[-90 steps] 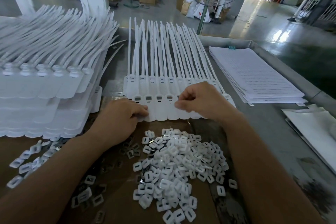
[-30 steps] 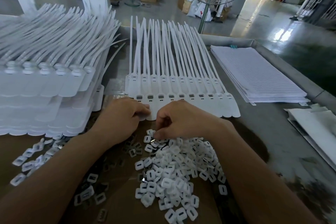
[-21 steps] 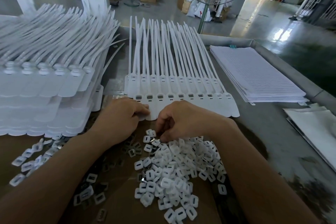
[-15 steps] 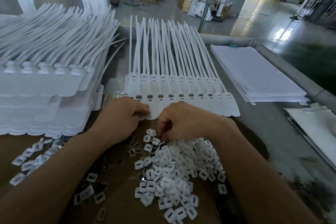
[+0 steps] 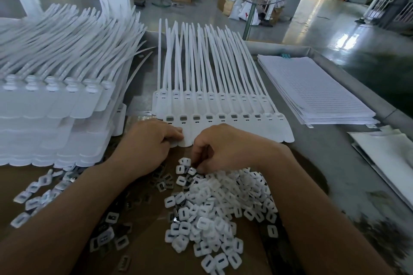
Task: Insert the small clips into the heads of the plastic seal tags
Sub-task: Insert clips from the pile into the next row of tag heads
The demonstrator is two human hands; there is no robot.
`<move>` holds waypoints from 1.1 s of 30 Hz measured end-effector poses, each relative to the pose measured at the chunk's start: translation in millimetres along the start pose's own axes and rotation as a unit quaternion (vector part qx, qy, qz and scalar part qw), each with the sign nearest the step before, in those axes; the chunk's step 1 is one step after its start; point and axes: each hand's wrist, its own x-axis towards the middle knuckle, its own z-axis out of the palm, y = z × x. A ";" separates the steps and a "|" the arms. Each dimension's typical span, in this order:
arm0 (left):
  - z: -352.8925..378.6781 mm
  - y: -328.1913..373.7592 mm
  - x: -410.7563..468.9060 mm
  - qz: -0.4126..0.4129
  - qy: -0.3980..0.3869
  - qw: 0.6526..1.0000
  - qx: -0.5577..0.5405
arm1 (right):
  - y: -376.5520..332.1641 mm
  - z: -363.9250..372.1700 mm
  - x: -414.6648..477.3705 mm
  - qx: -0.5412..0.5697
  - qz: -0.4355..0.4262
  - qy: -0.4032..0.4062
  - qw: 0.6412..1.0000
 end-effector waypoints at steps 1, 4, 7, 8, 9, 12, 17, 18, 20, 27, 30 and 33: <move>0.2 -0.2 0.3 0.000 0.000 1.000 0.002 | -0.6 0.8 0.9 -0.012 -0.003 -0.002 1.000; 1.5 -0.6 1.3 -0.002 0.001 1.000 0.001 | -1.6 3.0 3.1 -0.049 -0.013 -0.007 0.999; 1.7 -0.6 1.0 -0.004 0.002 1.000 -0.001 | 0.0 3.3 2.4 -0.058 -0.019 -0.020 0.998; 1.6 -0.6 1.0 -0.003 0.002 1.000 0.000 | 1.2 2.3 1.6 -0.048 -0.020 -0.020 0.998; 1.6 -0.8 0.6 -0.001 0.002 1.000 0.002 | 2.4 1.1 0.6 -0.030 -0.021 -0.014 0.999; 1.1 -0.7 -0.2 0.001 0.000 1.000 0.007 | 7.8 -2.9 -1.8 0.042 -0.024 0.024 0.999; -0.1 0.1 -1.2 0.004 -0.005 1.000 0.006 | 15.0 -2.2 -0.8 0.117 -0.042 0.073 0.990; -0.1 0.2 -0.7 0.003 -0.005 1.000 0.007 | 16.6 -2.5 -0.1 0.119 -0.043 0.079 0.989; 0.0 0.1 -0.1 0.002 -0.008 1.000 0.011 | 19.7 -3.5 1.1 0.114 -0.046 0.107 0.987; -0.5 0.4 0.5 -0.004 -0.012 1.000 0.001 | 44.4 -16.5 1.2 0.139 0.019 0.274 0.952; -0.3 0.3 0.9 -0.006 -0.012 1.000 -0.003 | 61.9 -26.5 -4.2 0.183 0.057 0.371 0.909; 0.1 -1.0 0.9 -0.003 -0.013 1.000 -0.001 | 82.0 -31.0 -9.5 0.228 0.114 0.433 0.865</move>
